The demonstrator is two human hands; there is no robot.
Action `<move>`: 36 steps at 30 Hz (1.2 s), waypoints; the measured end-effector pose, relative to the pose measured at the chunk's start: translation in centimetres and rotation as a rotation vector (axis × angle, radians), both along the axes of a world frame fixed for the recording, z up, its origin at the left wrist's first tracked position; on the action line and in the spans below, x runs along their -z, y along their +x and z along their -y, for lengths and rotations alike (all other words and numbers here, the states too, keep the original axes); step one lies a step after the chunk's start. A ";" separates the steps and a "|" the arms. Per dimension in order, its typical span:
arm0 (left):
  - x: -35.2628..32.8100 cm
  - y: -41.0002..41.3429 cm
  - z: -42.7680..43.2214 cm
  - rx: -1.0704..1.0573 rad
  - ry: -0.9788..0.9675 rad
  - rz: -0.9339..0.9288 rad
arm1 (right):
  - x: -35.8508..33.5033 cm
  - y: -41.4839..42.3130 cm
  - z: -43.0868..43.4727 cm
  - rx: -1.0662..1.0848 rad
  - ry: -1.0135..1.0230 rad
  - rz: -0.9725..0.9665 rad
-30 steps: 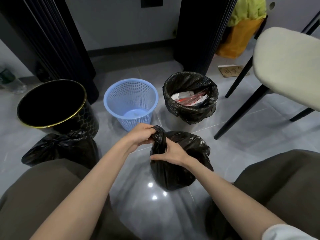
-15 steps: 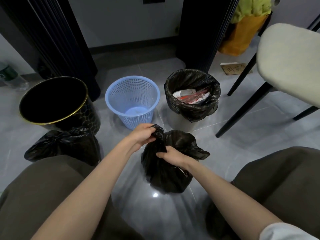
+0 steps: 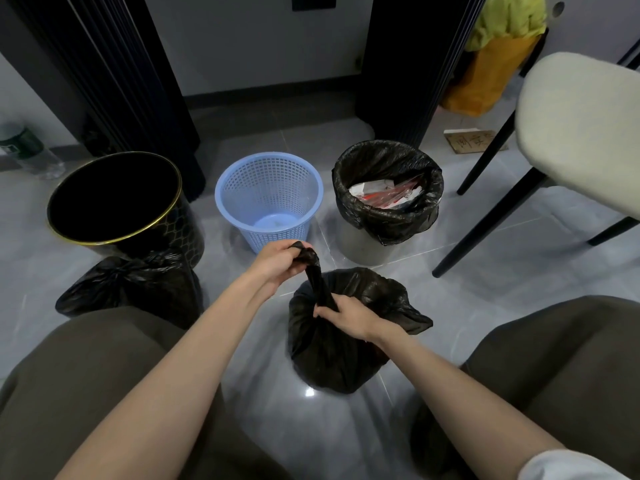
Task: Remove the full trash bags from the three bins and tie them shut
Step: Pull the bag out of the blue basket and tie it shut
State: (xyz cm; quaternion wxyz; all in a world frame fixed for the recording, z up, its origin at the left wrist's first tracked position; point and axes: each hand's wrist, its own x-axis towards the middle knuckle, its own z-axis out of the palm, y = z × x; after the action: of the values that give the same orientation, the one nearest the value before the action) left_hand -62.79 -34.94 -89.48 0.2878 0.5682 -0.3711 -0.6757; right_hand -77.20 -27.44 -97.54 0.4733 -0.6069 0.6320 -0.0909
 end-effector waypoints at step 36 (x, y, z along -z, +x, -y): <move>6.3 -0.4 -4.8 0.536 -0.285 0.637 | -0.2 -0.3 -2.4 -0.159 -0.272 -0.500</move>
State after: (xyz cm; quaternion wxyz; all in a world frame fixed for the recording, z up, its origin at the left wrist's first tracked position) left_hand -63.18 -30.11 -95.78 0.0491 0.5864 -0.6652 -0.4596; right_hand -77.52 -25.00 -97.38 0.2228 -0.7159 0.6615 0.0147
